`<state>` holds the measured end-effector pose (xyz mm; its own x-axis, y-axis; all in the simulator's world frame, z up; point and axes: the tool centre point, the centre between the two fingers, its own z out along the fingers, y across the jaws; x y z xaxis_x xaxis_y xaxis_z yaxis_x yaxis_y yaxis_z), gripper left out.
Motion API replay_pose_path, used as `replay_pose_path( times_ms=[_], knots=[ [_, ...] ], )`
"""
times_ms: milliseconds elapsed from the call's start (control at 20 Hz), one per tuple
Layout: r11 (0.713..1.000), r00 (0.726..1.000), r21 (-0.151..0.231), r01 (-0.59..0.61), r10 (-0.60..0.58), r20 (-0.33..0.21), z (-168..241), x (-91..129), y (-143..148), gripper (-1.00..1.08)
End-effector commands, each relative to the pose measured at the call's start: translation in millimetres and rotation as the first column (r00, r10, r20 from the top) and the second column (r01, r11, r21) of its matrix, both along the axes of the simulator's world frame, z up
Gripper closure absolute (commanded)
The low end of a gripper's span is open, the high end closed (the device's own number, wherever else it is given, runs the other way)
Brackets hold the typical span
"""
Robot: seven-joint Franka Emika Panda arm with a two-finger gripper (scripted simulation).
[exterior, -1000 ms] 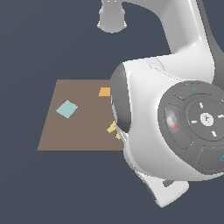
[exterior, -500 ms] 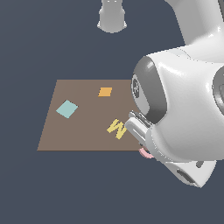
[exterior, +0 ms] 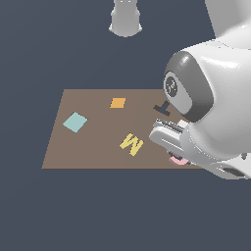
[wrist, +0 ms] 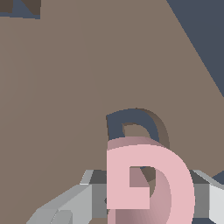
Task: Insert a designated object into the corresponding slot on a board.
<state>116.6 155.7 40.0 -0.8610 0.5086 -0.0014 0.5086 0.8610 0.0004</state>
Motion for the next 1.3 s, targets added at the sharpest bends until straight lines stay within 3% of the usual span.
replay_pose_path(
  times_ms=[0,800,850,1250],
  knots=[
    [0.999,0.999,0.0,-0.046,0.046,0.0,0.3,-6.3,5.0,1.08],
    [0.994,0.994,0.0,-0.111,0.111,-0.001,-9.7,-15.9,11.0,1.08],
    [0.994,0.994,0.0,-0.111,0.111,-0.001,-9.7,-15.9,11.0,-0.92],
    [0.994,0.994,0.0,-0.111,0.111,-0.001,-9.7,-15.9,11.0,-0.92]
  ],
)
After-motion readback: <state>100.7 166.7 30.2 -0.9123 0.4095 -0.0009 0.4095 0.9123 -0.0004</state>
